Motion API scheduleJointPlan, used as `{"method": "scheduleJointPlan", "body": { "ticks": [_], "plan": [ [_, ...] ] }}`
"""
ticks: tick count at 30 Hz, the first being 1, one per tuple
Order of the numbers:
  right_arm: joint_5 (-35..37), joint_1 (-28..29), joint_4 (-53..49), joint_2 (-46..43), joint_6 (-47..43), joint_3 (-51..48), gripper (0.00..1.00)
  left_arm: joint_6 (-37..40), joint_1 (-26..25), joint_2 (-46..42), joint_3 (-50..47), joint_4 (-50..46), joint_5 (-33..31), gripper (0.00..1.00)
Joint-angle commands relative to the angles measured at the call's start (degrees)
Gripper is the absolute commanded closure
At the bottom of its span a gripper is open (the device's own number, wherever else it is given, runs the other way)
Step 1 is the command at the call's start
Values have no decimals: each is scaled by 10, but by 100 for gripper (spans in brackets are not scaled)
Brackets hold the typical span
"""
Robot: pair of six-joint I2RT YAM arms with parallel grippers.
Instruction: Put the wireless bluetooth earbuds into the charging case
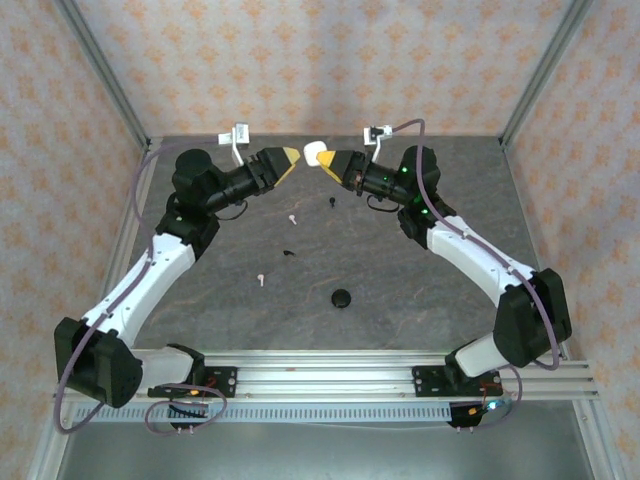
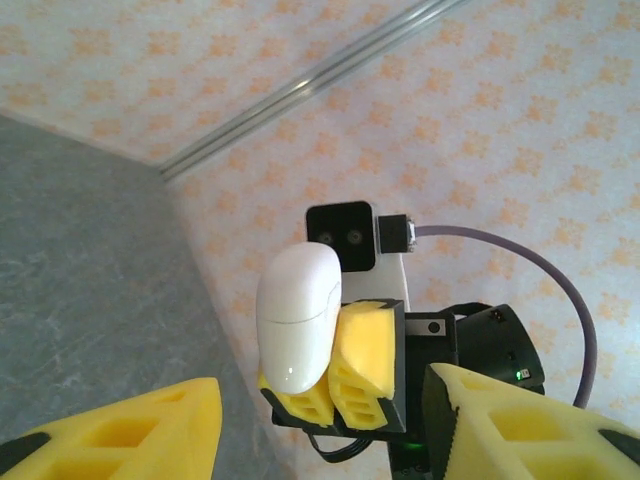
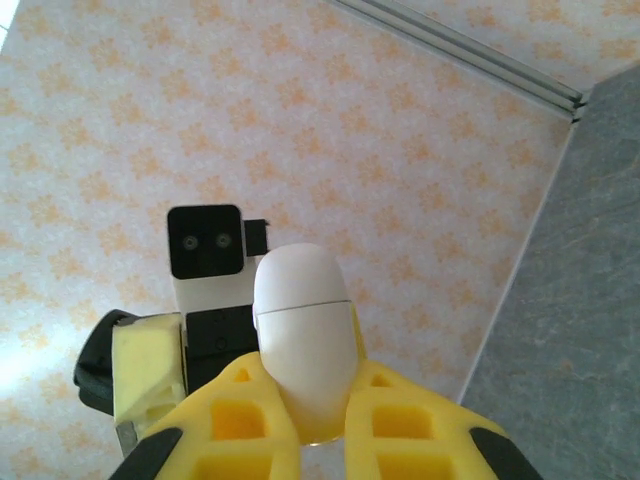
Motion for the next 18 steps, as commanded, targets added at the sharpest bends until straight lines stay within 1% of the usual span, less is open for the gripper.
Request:
{"method": "scheduleJointPlan", "body": {
  "ticks": [1,9,13,18],
  "plan": [
    [4,4,47,-10,14,22,96,-26,-9,13,10,63,6,47],
    [3,4,49,-26,20,9,96,-33,-29,47,30,88,19,58],
    [5,4,58,-28,26,8,96,-32,-42,59,32,97,16,62],
    [-5,4,72,-27,39,4,97,-33,-42,67,47,107,20,68]
  ]
}}
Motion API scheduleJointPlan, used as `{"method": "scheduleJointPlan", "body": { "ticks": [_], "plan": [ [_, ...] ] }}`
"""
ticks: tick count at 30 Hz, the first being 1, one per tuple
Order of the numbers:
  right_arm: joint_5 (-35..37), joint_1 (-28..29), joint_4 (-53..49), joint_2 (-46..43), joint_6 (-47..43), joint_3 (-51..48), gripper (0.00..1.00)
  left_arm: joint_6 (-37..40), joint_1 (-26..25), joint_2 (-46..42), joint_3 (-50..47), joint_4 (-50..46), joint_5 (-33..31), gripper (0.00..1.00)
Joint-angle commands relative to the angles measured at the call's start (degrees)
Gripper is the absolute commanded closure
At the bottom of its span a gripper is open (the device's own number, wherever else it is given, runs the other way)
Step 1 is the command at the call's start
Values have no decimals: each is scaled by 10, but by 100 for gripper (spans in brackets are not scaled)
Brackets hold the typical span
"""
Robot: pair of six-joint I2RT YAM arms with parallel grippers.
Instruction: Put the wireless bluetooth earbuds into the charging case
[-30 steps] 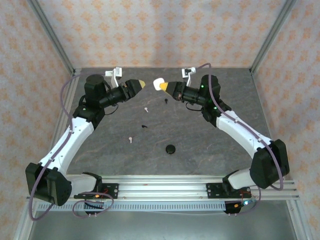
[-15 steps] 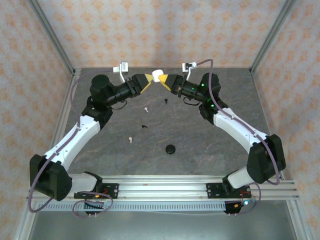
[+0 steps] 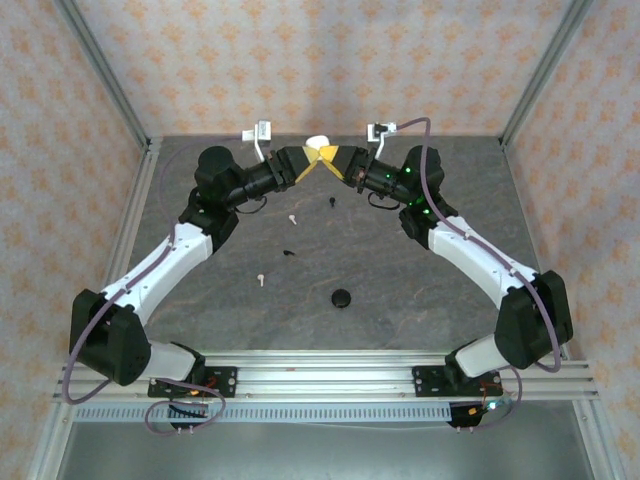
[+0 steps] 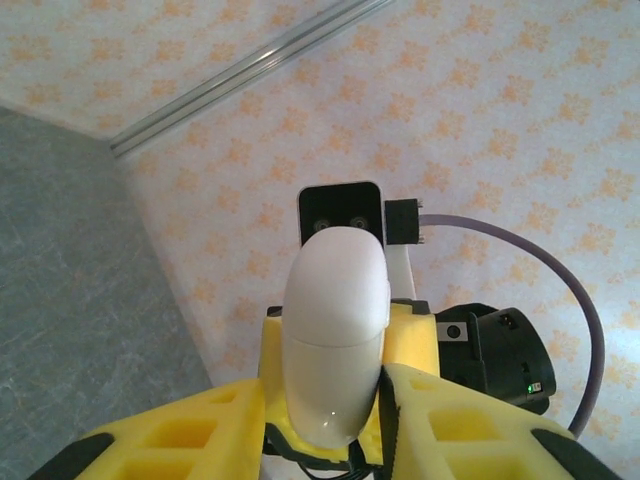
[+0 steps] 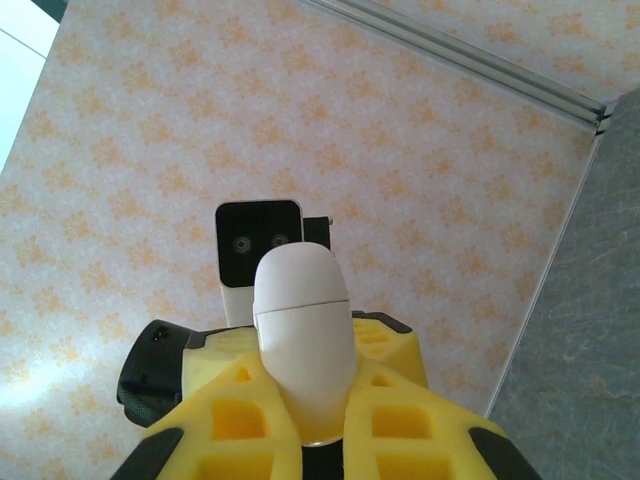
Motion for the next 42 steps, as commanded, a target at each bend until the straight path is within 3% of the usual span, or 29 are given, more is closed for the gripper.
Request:
{"method": "scheduleJointPlan", "body": {
  "ticks": [1,12,18,26,29,37,42],
  "plan": [
    [-18,4,55,-19,11,3,97,1,-5,6,28,36,18,69],
    [-33,5,66,-14,19,1,93,66,-4,-6,47,-22,14,85],
    [-31,4,53,-16,6,5,80,130,-4,-18,61,-105,23,86],
    [-33,-3,-3,-27,-22,23,54,152,-3,-25,61,-137,44,87],
    [-43,-16,-27,-32,-32,31,50,156,-2,-28,65,-145,65,87],
    [-102,-17,-103,-27,-79,71,50,177,-3,-30,91,-196,116,87],
    [-122,-15,-109,-26,-78,73,63,178,-2,-38,89,-201,118,87]
  ]
}}
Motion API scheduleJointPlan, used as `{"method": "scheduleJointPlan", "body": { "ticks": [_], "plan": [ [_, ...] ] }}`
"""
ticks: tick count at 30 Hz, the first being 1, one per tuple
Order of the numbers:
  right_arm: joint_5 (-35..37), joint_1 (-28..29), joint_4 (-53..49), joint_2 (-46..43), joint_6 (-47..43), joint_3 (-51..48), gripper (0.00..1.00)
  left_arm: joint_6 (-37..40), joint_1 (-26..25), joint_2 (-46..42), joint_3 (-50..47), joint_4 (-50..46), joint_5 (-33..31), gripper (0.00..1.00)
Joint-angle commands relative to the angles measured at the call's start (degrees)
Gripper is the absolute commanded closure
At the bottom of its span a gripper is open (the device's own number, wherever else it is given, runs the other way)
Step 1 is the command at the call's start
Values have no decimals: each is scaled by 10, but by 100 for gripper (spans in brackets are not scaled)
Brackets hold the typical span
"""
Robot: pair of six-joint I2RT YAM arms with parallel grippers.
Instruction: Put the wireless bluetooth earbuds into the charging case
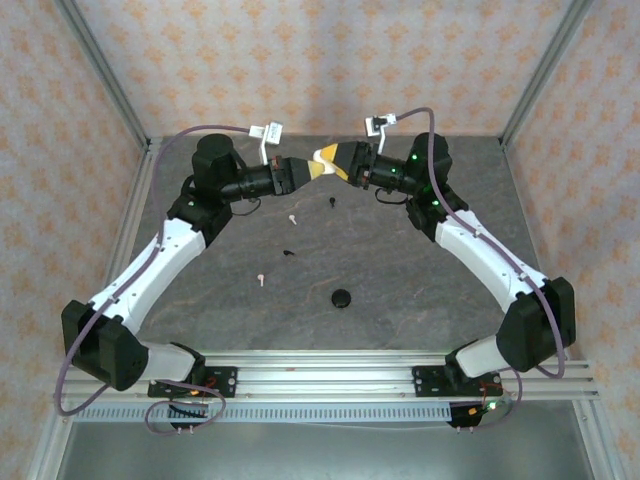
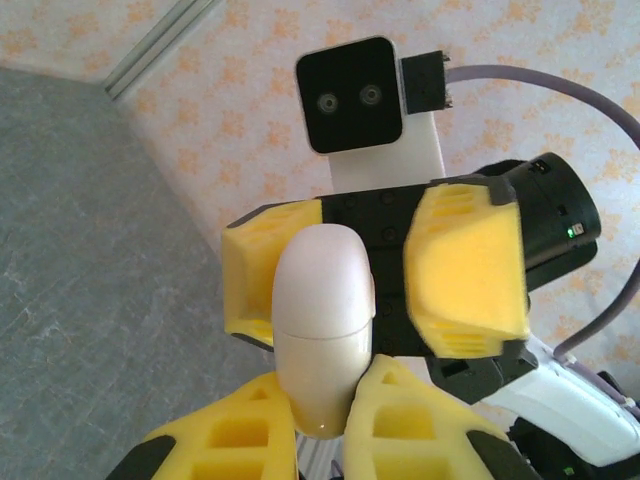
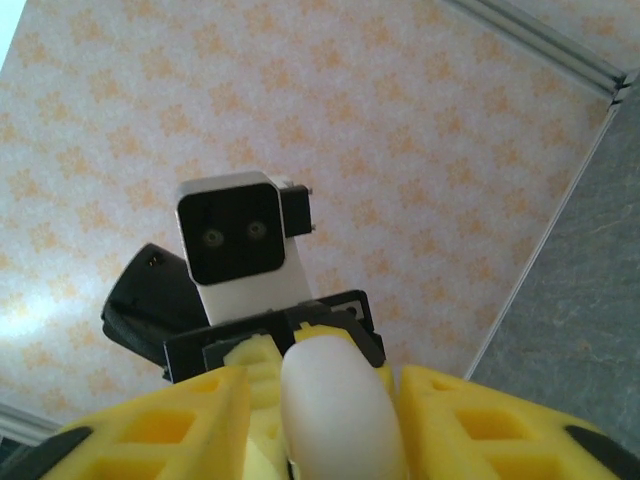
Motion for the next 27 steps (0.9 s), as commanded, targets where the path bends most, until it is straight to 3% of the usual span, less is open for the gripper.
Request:
{"method": "scheduleJointPlan", "body": {
  "ticks": [1,7,10,13,16,27],
  "plan": [
    [-34,3,-6,-14,-12,16,67,13,-2,-21,15,-7,26,87],
    [-37,3,-11,-16,-15,14,87,55,-2,-38,19,-64,25,84],
    [-32,5,-4,-17,-15,12,92,60,1,-44,19,-76,25,58],
    [-18,9,17,-22,-12,1,93,43,9,-48,12,-65,21,50],
    [-5,17,47,-23,1,-8,94,10,14,-55,-4,-21,20,50],
    [-2,27,86,-17,22,-13,95,-10,16,-55,-12,4,16,62]
  ]
}}
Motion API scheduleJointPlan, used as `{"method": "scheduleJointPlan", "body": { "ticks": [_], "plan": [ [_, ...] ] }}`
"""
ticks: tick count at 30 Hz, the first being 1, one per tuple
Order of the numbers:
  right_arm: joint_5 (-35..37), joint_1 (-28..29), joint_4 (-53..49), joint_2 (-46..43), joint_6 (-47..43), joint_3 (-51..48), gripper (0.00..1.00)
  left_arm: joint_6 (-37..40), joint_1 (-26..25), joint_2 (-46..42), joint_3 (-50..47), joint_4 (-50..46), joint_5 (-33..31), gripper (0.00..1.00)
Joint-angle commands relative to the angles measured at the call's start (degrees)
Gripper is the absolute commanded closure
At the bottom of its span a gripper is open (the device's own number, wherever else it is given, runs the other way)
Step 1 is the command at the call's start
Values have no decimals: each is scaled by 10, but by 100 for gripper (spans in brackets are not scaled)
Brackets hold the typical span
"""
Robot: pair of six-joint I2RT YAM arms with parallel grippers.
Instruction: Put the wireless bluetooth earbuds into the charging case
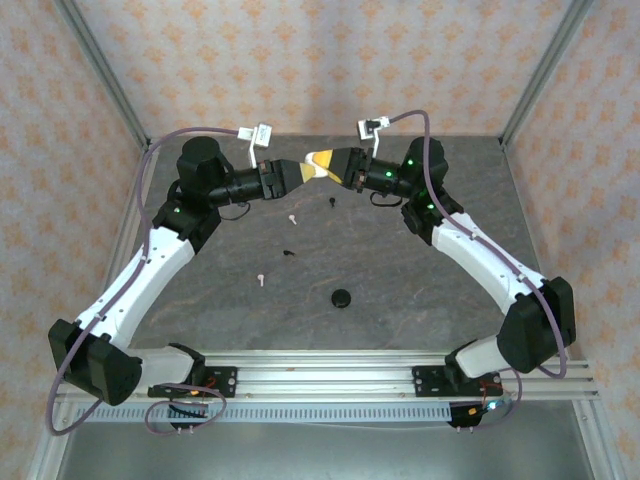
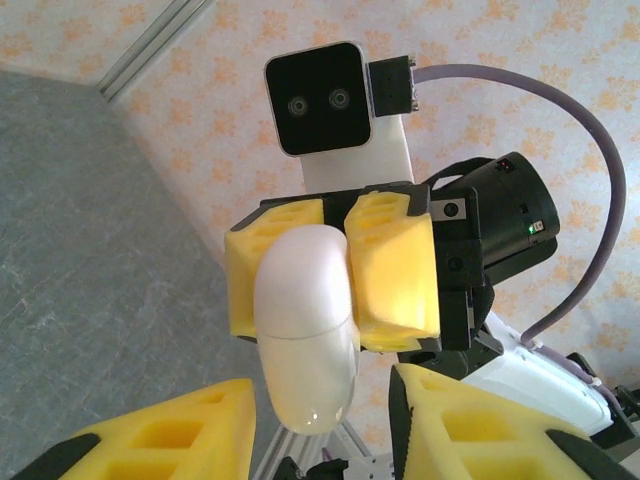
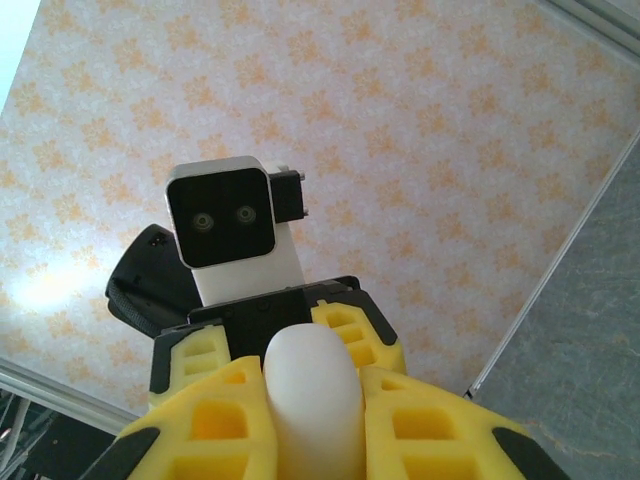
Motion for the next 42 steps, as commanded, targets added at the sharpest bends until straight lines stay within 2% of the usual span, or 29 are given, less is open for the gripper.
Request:
{"method": "scheduleJointPlan", "body": {
  "ticks": [1,17,26,28,34,36,40,42],
  "plan": [
    [1,3,49,-15,8,-6,95,-17,2,-10,-8,47,5,62],
    [-8,4,68,-14,9,-14,95,-51,-24,15,-22,101,-9,64],
    [-21,4,102,-7,32,-25,95,-32,-27,21,-15,76,-29,81],
    [-25,4,98,-7,28,-27,95,-17,-27,16,-15,53,-42,96],
    [-36,4,53,-13,-7,-20,94,18,-26,10,-15,26,-50,97],
    [-36,4,38,-15,-17,-17,91,37,-26,8,-10,11,-49,98],
    [-29,4,33,-17,-19,-15,71,98,-26,5,3,-29,-35,100],
    [-24,4,34,-16,-16,-13,66,118,-26,3,4,-43,-32,100]
  ]
}}
